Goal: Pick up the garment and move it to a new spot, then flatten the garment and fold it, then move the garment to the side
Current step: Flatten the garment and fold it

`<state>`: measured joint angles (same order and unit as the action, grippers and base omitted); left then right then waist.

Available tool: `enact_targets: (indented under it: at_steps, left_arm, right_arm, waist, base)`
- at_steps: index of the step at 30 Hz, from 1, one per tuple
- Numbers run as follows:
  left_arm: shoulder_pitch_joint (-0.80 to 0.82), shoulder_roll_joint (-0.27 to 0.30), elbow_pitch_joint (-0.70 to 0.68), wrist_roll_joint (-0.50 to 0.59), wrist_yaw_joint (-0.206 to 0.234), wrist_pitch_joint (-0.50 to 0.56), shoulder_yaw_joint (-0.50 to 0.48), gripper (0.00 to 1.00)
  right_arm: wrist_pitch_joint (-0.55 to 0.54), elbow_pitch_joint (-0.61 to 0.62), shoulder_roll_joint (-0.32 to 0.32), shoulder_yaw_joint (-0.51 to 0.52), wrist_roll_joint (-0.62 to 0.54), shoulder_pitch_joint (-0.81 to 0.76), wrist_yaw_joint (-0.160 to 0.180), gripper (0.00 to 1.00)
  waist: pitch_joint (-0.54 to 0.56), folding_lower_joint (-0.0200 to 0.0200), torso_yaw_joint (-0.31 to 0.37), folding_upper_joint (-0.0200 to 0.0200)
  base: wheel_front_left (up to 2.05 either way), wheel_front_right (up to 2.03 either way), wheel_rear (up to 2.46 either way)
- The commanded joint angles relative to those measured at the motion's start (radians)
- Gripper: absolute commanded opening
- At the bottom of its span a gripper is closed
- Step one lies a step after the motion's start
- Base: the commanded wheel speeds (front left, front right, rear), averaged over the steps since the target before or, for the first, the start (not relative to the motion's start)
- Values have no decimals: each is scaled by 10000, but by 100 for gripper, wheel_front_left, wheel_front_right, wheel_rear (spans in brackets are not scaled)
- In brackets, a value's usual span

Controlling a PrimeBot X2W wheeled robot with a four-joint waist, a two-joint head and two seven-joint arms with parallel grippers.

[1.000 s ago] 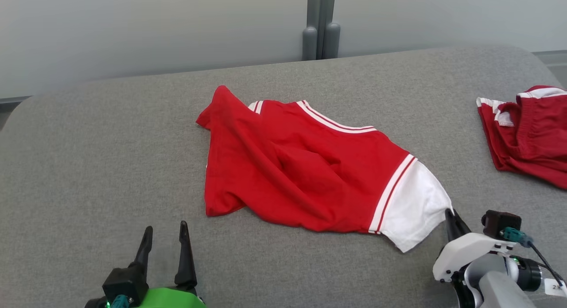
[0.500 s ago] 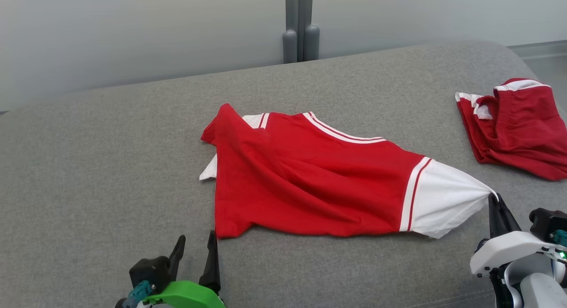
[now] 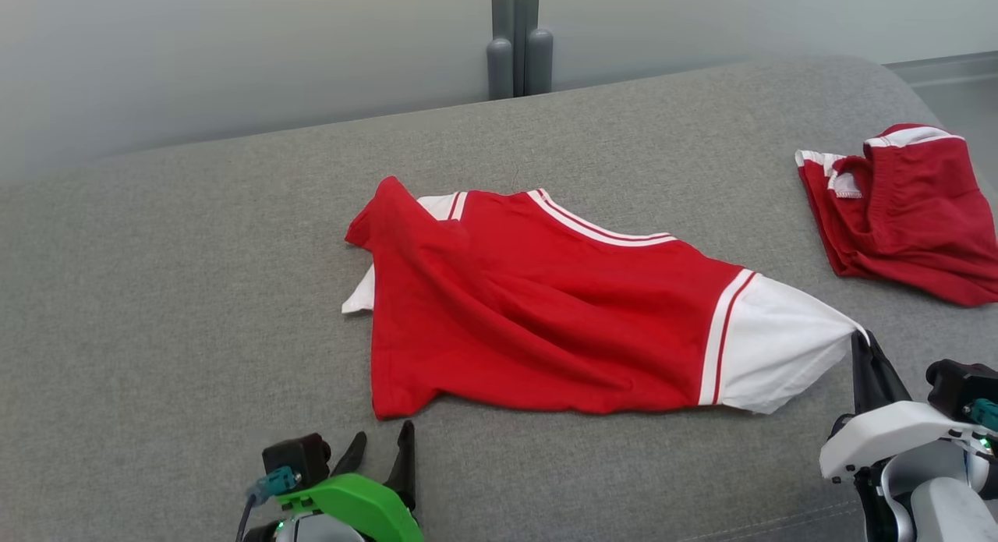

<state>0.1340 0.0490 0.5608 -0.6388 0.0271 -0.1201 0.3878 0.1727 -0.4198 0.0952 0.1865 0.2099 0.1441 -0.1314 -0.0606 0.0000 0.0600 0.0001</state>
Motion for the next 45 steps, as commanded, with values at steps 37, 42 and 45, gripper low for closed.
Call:
enact_targets:
  at_steps: [37, 42, 45]
  left_arm:
    - [2013, 323, 425, -3906, -1042, -1432, -103, 0]
    - [1442, 573, -1867, -4026, -834, -1441, -742, 0]
    - [1108, 751, -3418, -4101, -564, -1286, -879, 0]
  right_arm:
    - [415, 1948, 211, -857, 1933, 268, 14, 0]
    - [241, 3434, 376, -793, 2843, 61, 12, 0]
    - [79, 4407, 423, -705, 3313, 31, 8, 0]
  waist:
    - [266, 0, 363, -1]
    - [541, 0, 300, -1]
    - [686, 0, 265, -1]
  base:
    - [0, 0, 0]
    - [0, 0, 0]
    - [0, 0, 0]
